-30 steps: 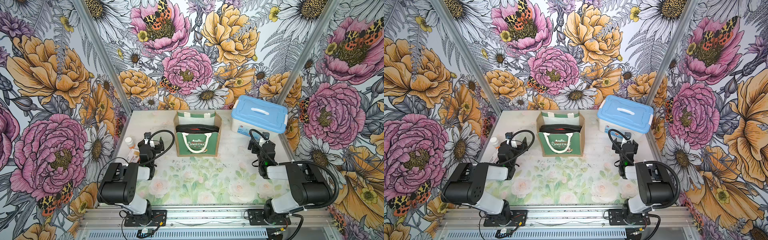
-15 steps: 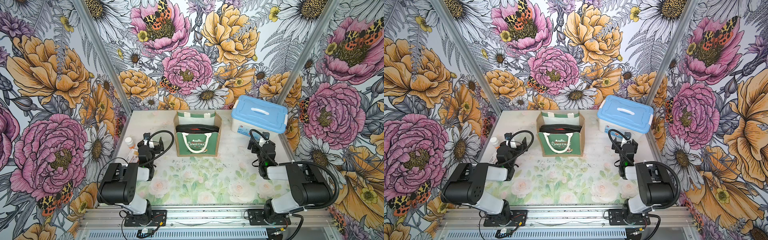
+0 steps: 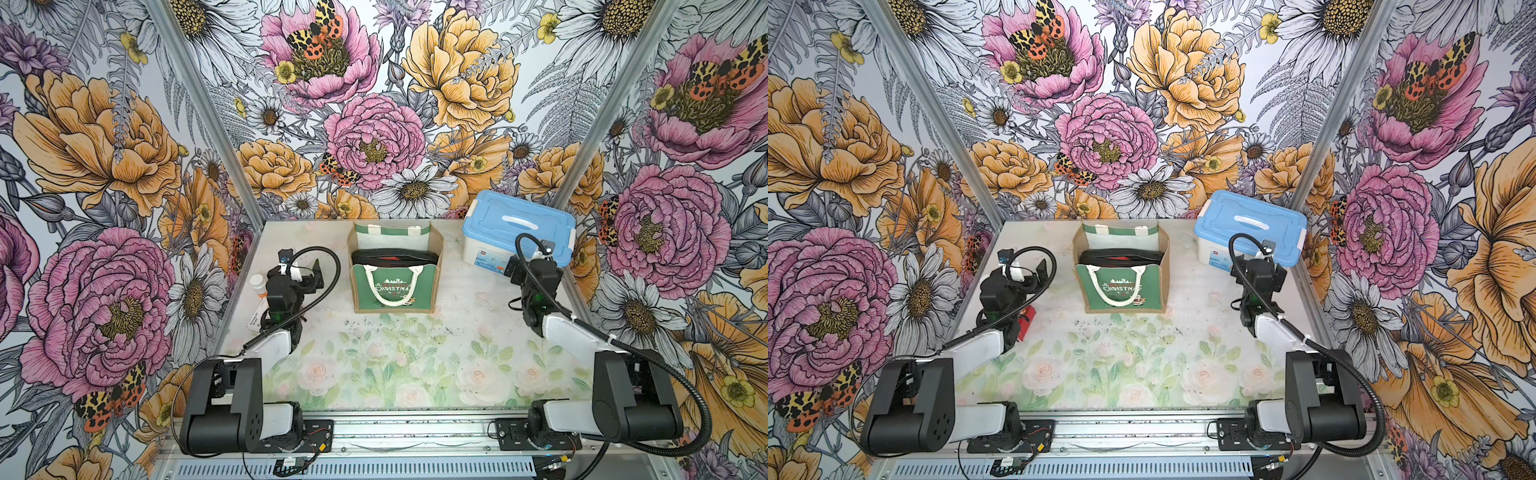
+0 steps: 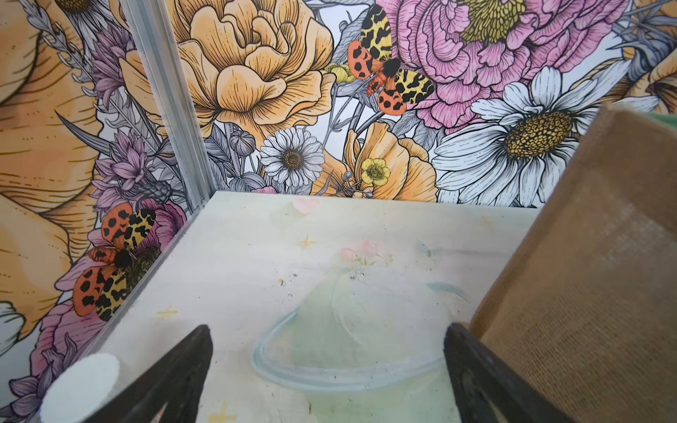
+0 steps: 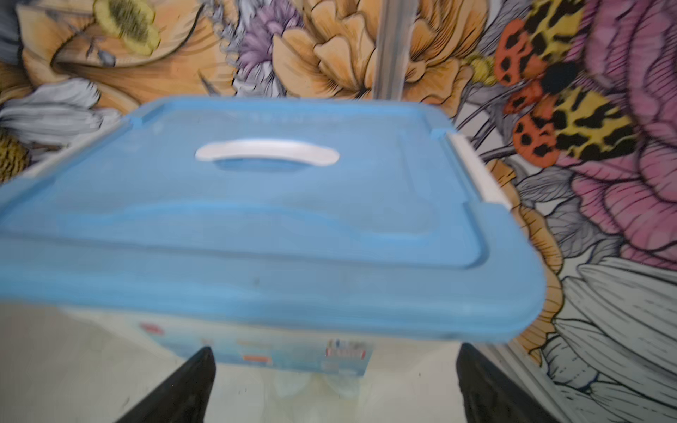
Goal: Remove the ping pong set from the canvas bag
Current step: Pick up the ping pong set from the canvas bag.
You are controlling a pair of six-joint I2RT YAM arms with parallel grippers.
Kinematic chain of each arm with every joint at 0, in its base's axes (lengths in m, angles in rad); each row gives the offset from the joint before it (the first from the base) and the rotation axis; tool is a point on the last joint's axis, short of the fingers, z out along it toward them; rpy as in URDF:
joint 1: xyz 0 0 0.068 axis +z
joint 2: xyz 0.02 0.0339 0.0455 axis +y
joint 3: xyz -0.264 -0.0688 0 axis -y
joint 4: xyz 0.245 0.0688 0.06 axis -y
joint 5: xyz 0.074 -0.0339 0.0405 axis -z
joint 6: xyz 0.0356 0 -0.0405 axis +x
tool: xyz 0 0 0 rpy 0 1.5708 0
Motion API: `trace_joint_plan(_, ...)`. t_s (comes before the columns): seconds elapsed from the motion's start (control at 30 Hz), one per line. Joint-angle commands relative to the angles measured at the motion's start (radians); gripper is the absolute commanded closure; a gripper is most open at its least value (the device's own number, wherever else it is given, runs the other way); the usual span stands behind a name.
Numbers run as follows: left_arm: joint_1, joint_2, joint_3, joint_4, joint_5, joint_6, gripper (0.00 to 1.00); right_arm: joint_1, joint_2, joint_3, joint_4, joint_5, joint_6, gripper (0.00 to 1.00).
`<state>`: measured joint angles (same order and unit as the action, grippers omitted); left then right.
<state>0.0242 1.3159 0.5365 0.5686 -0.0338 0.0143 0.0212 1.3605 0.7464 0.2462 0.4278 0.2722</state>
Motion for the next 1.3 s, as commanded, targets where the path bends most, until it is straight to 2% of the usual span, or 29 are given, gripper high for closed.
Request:
trace_joint_plan(0.0, 0.030, -0.001, 0.107, -0.256, 0.064, -0.037, 0.03, 0.015, 0.015, 0.190, -0.444, 0.148, 0.212, 0.01)
trace_joint_plan(0.07, 0.037, -0.008, 0.178, -0.361, 0.095, -0.037, 0.04, 0.020, -0.012, 0.237, -0.499, 0.065, 0.209, 0.00)
trace_joint_plan(0.27, 0.051, -0.015, 0.393, -0.664, 0.165, -0.020, 0.05, 0.041, -0.127, 0.326, -0.502, -0.171, 0.142, 0.01)
trace_joint_plan(0.47, 0.039, -0.020, 0.519, -0.813, 0.301, -0.053, 0.09, 0.123, -0.069, 0.550, -0.603, -0.328, 0.090, 0.08)
trace_joint_plan(0.7, -0.044, -0.026, 0.610, -0.897, 0.331, -0.087, 0.10, 0.259, 0.023, 0.729, -0.646, -0.409, 0.020, 0.13)
trace_joint_plan(0.9, -0.134, 0.010, 0.661, -0.909, 0.285, -0.103, 0.10, 0.407, 0.142, 0.854, -0.656, -0.442, -0.069, 0.18)
trace_joint_plan(1.1, -0.192, 0.069, 0.702, -0.933, 0.271, -0.122, 0.10, 0.494, 0.258, 0.956, -0.697, -0.485, -0.102, 0.31)
trace_joint_plan(1.27, -0.207, 0.124, 0.711, -0.952, 0.254, -0.153, 0.11, 0.545, 0.314, 0.981, -0.721, -0.505, -0.113, 0.42)
